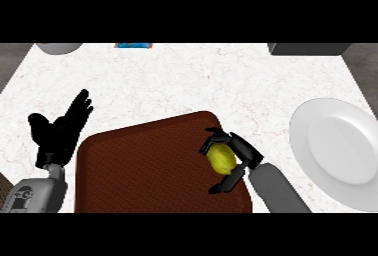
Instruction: Pick the pear from the tray and place it in the plate
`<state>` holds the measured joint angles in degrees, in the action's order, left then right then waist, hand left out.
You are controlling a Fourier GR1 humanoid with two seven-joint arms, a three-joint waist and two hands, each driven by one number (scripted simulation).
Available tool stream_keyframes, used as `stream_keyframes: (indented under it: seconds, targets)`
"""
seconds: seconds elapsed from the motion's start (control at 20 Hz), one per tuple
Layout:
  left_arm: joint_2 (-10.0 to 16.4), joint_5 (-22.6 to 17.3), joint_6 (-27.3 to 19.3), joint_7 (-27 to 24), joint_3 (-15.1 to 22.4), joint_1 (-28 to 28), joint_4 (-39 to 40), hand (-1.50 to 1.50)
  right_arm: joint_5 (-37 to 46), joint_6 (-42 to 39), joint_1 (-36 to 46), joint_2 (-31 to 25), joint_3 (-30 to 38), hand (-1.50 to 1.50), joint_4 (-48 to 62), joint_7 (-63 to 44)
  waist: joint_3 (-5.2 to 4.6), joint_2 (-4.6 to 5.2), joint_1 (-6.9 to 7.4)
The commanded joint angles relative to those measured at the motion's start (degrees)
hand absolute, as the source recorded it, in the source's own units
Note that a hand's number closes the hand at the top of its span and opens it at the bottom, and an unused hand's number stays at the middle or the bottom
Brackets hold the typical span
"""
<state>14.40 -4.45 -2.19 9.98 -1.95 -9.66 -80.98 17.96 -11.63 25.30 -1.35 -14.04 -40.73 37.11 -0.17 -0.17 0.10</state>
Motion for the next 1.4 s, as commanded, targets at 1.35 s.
stream_keyframes:
  seconds: [1.35]
  targets:
    - [-0.1,0.5,0.0,-1.8,-1.6,1.0,1.0,0.00,50.2,44.0,3.9,-10.0,-0.5,1.50,-34.3,-93.5,0.08,-0.54,-2.41]
